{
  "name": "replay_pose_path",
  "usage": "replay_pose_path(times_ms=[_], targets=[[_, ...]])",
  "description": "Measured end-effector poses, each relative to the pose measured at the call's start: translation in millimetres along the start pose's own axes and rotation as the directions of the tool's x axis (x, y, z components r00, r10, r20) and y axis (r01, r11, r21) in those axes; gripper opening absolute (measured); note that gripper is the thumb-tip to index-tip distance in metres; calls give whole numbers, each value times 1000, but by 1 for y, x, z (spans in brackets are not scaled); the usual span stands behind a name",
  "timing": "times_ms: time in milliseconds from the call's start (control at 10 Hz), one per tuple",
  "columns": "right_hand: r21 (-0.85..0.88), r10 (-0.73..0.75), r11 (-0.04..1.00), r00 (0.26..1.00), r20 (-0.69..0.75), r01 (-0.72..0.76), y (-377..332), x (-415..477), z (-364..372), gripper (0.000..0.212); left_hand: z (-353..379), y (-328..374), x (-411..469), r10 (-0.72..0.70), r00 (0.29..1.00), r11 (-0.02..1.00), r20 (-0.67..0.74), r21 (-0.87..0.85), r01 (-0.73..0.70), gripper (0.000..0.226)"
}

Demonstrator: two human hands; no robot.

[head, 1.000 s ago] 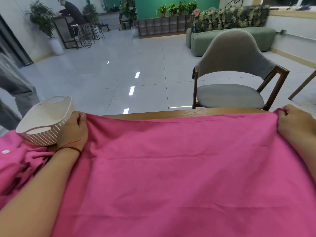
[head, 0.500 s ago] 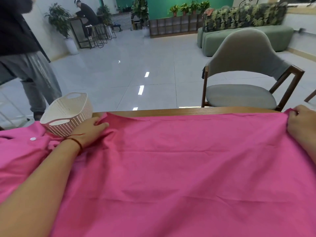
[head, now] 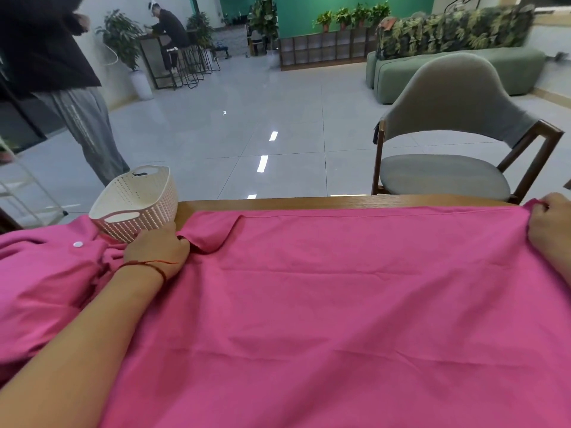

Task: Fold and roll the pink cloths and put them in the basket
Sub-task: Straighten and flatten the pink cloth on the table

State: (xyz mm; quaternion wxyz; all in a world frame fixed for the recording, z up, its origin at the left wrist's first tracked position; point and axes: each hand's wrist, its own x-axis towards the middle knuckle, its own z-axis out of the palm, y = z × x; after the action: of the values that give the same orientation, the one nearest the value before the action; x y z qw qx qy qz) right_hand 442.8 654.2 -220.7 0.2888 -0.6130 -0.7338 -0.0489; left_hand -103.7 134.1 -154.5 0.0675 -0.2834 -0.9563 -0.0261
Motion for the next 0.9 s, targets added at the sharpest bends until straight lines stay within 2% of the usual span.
replay_pose_path(times_ms=[100,200,300,400,600,700,800,900], targets=[[112,64,992,998,3,-64,10,7,24,22,4,16,5,75,989,986,-126,-140,-93,23],[200,110,974,994,-24,-103,10,14,61,48,12,27,21,-15,995,929,-102,-370,-24,22],[148,94,985,995,-27,-89,3,2,23,28,16,31,38,-156,982,865,-111,-496,82,24],[134,124,983,992,3,-123,-3,-4,7,31,21,38,49,-190,973,845,-133,-526,93,25],[-53,163,986,978,126,-158,9,14,7,33,39,38,58,-234,955,882,-185,-453,129,27],[-176,170,975,964,203,-134,-16,24,-21,18,43,38,67,-230,957,904,-174,-401,144,29],[-186,157,975,967,201,-120,-35,23,-27,13,46,37,72,-222,961,917,-167,-371,148,28],[-18,219,975,953,211,-221,15,38,29,28,46,36,73,-217,965,923,-150,-352,153,28]])
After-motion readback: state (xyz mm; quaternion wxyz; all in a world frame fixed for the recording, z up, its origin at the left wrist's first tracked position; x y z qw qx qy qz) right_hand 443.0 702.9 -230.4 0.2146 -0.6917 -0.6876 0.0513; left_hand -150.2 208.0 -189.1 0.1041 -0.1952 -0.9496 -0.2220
